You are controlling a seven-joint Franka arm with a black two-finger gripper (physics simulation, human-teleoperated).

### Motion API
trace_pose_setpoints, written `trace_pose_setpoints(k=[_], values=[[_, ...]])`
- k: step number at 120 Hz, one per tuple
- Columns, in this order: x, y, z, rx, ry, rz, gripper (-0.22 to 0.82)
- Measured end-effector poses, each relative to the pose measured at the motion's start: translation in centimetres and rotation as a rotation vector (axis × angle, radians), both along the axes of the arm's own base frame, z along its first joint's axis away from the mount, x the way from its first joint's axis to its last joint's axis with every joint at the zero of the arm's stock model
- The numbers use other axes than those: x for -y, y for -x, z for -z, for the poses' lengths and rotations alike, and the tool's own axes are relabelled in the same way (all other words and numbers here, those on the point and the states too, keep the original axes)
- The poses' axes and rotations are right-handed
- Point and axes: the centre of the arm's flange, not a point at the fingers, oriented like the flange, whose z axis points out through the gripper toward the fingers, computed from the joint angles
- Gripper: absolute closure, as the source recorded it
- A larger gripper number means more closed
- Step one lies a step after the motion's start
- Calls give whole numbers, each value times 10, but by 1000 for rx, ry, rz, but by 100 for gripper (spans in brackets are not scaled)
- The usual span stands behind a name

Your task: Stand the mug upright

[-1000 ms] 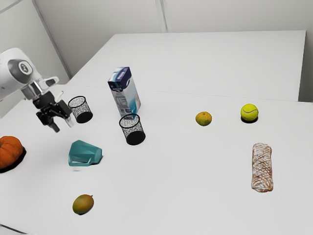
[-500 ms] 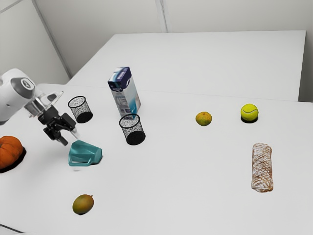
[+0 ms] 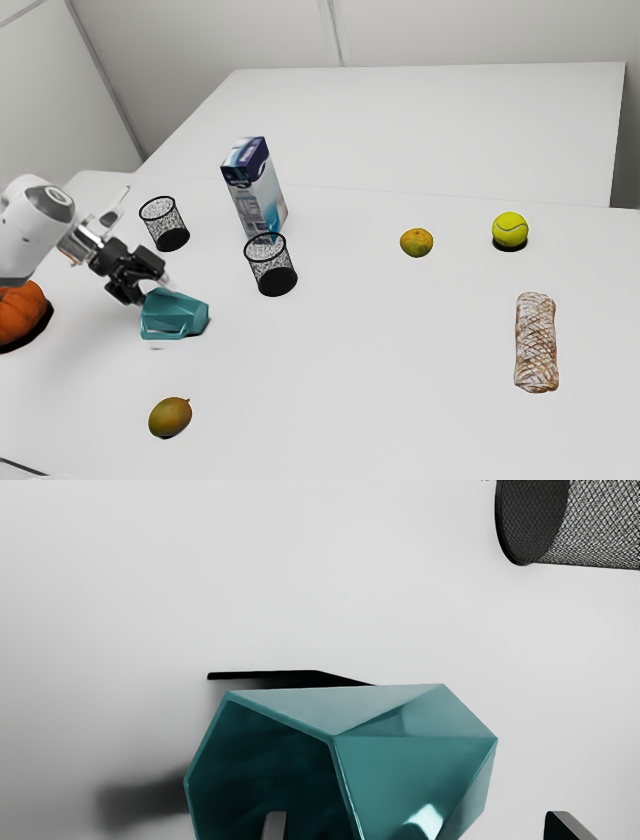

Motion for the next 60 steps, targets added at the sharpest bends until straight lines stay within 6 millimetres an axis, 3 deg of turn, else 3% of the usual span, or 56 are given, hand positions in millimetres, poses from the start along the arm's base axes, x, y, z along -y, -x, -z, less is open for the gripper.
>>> trace_pose_setpoints(k=[21, 60], values=[[2, 0, 6, 37, 36, -18, 11], [2, -2, 3, 84, 43, -6, 53]])
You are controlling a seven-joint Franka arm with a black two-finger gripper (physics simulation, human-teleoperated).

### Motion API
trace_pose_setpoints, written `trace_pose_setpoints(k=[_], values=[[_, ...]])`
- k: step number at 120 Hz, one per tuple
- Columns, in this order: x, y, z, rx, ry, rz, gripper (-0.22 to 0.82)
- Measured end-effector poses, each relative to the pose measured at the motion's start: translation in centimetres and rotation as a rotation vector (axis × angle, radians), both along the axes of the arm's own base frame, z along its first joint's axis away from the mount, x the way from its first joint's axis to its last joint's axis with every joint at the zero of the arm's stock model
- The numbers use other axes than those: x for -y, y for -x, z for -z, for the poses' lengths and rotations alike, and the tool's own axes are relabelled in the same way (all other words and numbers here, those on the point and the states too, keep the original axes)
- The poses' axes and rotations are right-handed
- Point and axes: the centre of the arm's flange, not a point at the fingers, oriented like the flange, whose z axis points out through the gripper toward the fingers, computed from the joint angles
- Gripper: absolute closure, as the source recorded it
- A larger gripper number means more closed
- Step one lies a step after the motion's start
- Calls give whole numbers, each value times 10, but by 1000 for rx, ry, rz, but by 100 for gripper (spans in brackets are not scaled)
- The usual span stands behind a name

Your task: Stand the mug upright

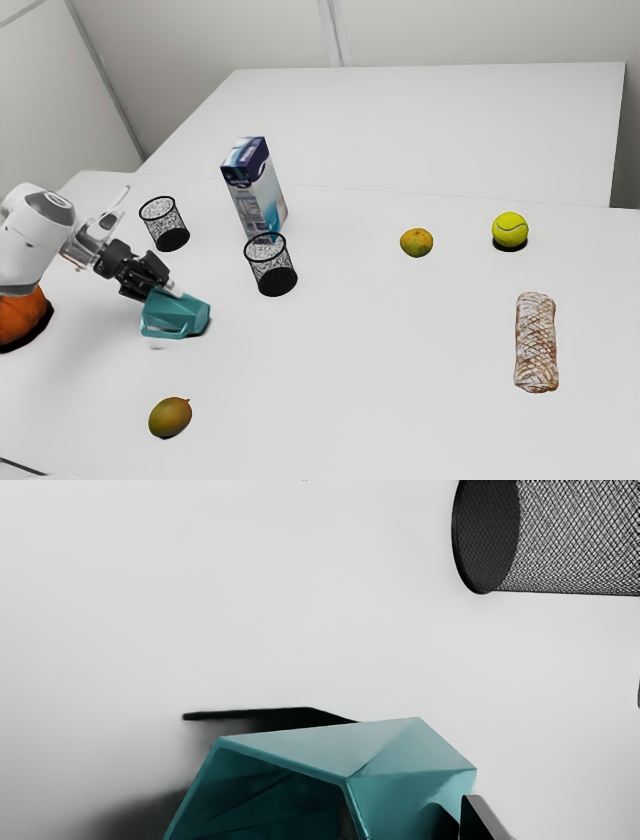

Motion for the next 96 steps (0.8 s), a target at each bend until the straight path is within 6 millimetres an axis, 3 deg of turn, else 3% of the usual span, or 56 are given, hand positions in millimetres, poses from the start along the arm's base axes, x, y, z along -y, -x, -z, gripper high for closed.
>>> trace_pose_setpoints(k=[31, 64, 77, 96], values=[[4, -2, -13, 34, -21, 23, 69], [17, 1, -45, 82, -53, 55, 75], [34, -5, -70, 120, -82, 96, 75], [74, -14, -105, 143, -171, 207, 76]])
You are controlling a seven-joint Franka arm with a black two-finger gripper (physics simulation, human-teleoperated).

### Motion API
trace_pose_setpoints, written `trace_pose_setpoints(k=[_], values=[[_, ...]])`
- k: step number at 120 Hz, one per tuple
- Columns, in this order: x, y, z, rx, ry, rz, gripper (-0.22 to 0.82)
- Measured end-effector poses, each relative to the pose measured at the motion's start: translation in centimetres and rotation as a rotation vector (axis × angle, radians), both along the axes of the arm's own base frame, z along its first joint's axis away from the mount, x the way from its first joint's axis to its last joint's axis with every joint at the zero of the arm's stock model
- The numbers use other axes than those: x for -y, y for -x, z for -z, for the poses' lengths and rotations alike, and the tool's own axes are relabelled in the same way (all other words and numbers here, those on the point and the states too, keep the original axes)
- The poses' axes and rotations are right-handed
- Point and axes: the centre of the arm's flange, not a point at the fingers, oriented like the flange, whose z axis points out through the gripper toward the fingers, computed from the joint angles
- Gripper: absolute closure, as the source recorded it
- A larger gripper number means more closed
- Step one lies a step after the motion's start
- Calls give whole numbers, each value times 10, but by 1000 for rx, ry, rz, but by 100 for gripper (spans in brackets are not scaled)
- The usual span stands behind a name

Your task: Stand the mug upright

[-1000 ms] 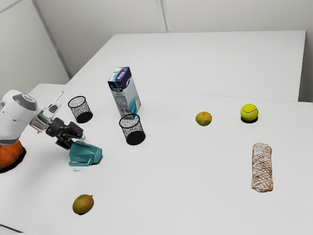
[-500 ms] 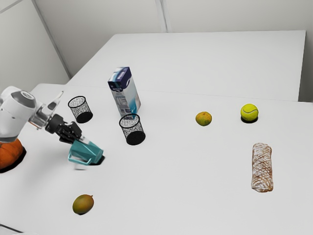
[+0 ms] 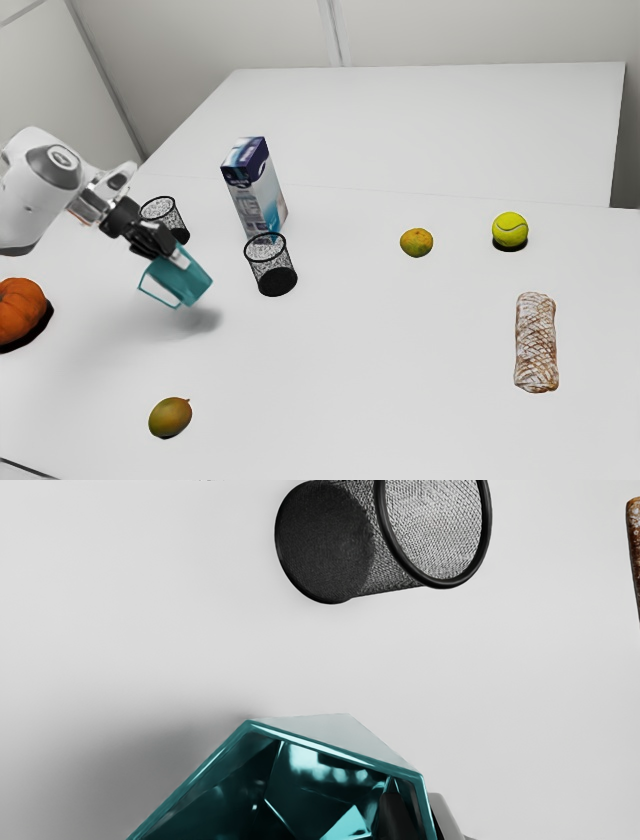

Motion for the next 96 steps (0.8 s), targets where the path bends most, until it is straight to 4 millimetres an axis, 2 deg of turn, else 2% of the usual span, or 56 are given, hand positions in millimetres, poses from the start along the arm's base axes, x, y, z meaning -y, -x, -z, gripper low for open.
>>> trace_pose_setpoints(k=[23, 37, 75, 96], values=[[52, -3, -30, -11, -137, 116, 76], [79, -3, -38, -35, -208, 158, 76], [126, 8, -39, -76, -403, 143, 76], [142, 19, -18, -74, -477, 89, 76]])
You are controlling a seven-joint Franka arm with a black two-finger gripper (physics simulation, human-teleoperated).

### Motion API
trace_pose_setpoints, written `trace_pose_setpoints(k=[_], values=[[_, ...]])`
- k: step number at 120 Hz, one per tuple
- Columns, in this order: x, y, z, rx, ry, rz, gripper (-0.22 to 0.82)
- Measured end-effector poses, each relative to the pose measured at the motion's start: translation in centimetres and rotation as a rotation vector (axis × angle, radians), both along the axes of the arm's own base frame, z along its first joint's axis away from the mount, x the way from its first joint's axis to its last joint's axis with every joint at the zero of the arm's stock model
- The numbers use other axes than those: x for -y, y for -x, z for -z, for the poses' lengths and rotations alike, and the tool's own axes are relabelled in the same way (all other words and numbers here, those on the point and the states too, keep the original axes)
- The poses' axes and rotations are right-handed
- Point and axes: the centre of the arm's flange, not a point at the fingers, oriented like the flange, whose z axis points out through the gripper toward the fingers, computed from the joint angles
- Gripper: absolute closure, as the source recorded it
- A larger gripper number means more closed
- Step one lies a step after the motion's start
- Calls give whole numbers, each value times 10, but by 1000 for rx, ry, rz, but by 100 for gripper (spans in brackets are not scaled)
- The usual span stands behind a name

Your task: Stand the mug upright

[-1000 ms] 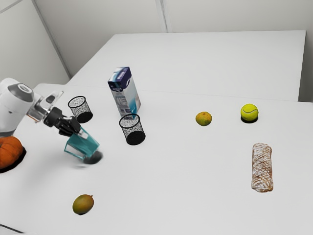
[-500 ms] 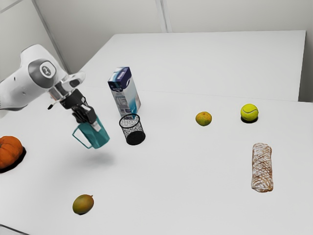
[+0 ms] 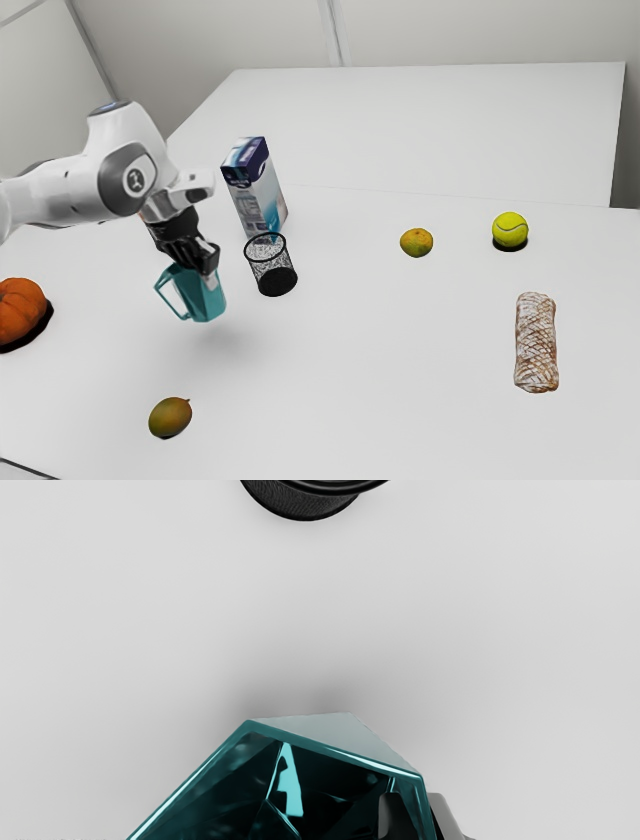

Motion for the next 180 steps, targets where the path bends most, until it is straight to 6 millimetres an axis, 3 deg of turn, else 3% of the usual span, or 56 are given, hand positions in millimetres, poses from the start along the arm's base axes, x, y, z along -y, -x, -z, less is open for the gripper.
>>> trace_pose_setpoints(k=[29, 65, 100, 180], values=[[15, 1, 11, 87, -74, -41, 76], [31, 18, 30, 152, -106, -85, 76], [33, 26, 49, 181, -109, -136, 76], [36, 19, 76, 181, -140, -179, 76]])
